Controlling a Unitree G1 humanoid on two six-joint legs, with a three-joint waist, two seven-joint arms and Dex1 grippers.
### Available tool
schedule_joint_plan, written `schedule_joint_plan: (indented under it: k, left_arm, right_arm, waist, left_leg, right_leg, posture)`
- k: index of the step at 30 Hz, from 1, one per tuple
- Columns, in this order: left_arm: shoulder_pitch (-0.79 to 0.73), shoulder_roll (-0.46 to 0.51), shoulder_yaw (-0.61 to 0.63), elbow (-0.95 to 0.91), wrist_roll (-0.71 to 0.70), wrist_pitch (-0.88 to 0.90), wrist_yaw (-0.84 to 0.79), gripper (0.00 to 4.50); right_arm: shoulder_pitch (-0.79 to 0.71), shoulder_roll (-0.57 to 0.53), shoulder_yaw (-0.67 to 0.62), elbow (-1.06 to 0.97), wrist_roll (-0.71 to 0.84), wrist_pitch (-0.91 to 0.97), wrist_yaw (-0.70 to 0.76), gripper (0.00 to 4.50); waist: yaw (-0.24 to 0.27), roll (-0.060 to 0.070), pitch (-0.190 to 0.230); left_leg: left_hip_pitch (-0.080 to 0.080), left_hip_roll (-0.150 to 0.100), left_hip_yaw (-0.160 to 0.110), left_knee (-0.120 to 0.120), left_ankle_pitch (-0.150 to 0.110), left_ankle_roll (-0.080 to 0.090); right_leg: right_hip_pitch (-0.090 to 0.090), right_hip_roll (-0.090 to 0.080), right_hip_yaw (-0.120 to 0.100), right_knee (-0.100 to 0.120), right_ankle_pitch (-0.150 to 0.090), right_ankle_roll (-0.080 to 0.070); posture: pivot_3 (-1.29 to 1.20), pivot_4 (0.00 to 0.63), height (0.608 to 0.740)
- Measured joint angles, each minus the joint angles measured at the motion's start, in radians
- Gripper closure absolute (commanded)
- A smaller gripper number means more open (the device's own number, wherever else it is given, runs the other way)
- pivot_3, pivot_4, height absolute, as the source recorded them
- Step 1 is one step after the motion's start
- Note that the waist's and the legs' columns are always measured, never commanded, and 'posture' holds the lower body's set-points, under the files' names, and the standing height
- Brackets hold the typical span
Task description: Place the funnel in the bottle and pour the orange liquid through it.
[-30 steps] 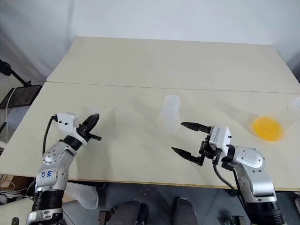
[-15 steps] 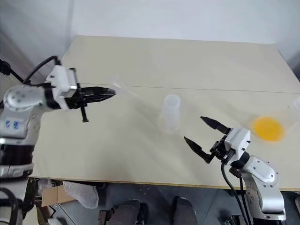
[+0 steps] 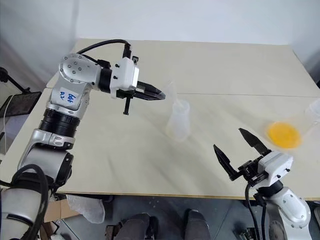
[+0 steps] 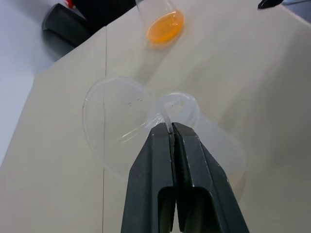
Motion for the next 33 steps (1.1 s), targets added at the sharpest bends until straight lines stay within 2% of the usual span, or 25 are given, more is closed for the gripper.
schedule_joint_plan:
  k: [6, 7, 11, 21, 27, 31, 33]
  left_arm:
    - [-0.022, -0.056, -0.035, 0.071, 0.057, -0.095, -0.021, 4.45]
    - [-0.022, -0.064, -0.039, 0.075, 0.066, -0.103, -0.022, 4.26]
    - [-0.045, -0.102, -0.053, 0.073, 0.082, -0.112, -0.020, 3.25]
    - [-0.049, -0.148, -0.040, 0.071, 0.059, -0.041, -0.017, 0.03]
    - [0.039, -0.109, 0.076, 0.070, -0.055, 0.099, -0.023, 0.03]
    - [0.161, -0.067, 0.236, 0.093, -0.154, 0.209, 0.062, 0.03]
    - [0.228, -0.031, 0.289, 0.046, -0.190, 0.220, 0.072, 0.03]
  right_arm:
    - [0.012, 0.007, 0.011, -0.021, -0.014, -0.002, -0.028, 0.00]
    - [0.013, 0.007, 0.011, -0.022, -0.017, -0.003, -0.030, 0.00]
    - [0.026, 0.007, 0.010, -0.030, -0.022, -0.004, -0.043, 0.00]
    - [0.030, 0.010, 0.020, -0.048, -0.051, -0.016, -0.063, 0.00]
    - [0.048, 0.043, -0.008, -0.049, -0.048, -0.027, -0.105, 0.00]
    - [0.127, 0.095, -0.152, -0.049, 0.007, -0.064, -0.167, 0.00]
    - [0.168, 0.127, -0.209, -0.049, 0.023, -0.093, -0.186, 0.00]
  waist:
    - [0.008, 0.000, 0.000]
    - [0.007, 0.000, 0.000]
    - [0.006, 0.000, 0.000]
    - [0.004, 0.000, 0.000]
    - [0.001, 0.000, 0.000]
    - [0.001, 0.000, 0.000]
    - [0.002, 0.000, 0.000]
  left_leg:
    - [-0.001, -0.003, -0.001, 0.001, 0.001, 0.002]
    - [-0.001, -0.003, -0.001, 0.001, 0.001, 0.002]
    - [-0.001, -0.003, -0.002, 0.000, 0.001, 0.002]
    - [-0.001, -0.003, -0.002, 0.000, 0.001, 0.002]
    - [0.000, -0.003, -0.002, 0.000, 0.001, 0.002]
    - [-0.001, -0.003, -0.004, 0.001, 0.001, 0.002]
    - [0.000, -0.003, -0.005, 0.000, 0.001, 0.002]
  right_leg:
    - [0.001, -0.002, 0.001, 0.000, 0.000, 0.001]
    - [0.001, -0.003, 0.001, -0.001, 0.000, 0.001]
    - [0.001, -0.002, 0.000, 0.000, 0.000, 0.001]
    - [0.001, -0.002, 0.000, 0.000, 0.000, 0.001]
    - [0.001, -0.003, 0.001, 0.002, 0.000, 0.001]
    - [0.000, -0.003, 0.000, 0.002, 0.000, 0.001]
    - [0.001, -0.004, 0.002, 0.002, 0.000, 0.001]
  posture:
    - [0.00, 0.150, 0.740]
    - [0.00, 0.150, 0.740]
    - [0.00, 0.150, 0.740]
    - [0.00, 0.150, 0.740]
    - [0.00, 0.150, 0.740]
    - [0.00, 0.150, 0.740]
    - [0.00, 0.150, 0.740]
